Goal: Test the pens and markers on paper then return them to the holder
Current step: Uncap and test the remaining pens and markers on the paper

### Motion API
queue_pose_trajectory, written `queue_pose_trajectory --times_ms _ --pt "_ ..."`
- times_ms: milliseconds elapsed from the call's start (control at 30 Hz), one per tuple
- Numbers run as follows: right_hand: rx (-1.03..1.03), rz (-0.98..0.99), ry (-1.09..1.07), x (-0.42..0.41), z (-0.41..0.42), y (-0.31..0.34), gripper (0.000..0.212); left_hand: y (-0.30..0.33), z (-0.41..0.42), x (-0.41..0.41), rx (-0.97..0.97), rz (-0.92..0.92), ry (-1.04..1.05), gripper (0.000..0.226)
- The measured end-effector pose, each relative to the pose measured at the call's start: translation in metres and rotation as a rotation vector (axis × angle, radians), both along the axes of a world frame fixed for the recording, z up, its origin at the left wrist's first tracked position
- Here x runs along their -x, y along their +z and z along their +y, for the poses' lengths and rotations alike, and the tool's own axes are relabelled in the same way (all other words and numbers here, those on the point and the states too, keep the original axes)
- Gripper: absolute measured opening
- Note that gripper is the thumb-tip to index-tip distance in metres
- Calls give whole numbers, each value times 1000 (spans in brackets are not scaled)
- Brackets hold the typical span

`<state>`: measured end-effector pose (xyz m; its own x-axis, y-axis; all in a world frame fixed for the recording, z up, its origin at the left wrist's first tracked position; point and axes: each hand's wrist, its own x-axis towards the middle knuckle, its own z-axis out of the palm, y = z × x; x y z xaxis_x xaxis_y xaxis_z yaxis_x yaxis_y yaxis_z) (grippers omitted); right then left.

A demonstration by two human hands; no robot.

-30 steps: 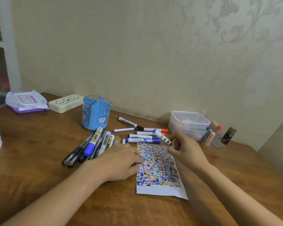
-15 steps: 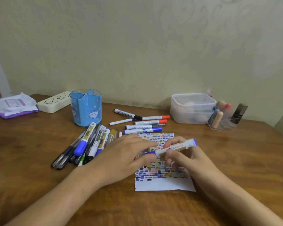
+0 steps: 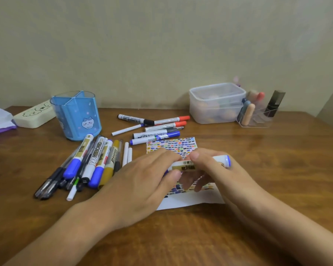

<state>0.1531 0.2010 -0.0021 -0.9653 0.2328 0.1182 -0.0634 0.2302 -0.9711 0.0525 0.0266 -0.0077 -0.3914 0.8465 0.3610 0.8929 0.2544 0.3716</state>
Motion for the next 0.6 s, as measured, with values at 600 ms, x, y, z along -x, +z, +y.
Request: queue_pose_trajectory --times_ms 600 --pt "-85 -71 190 -11 4 12 36 5 -5 8 31 -31 -61 45"
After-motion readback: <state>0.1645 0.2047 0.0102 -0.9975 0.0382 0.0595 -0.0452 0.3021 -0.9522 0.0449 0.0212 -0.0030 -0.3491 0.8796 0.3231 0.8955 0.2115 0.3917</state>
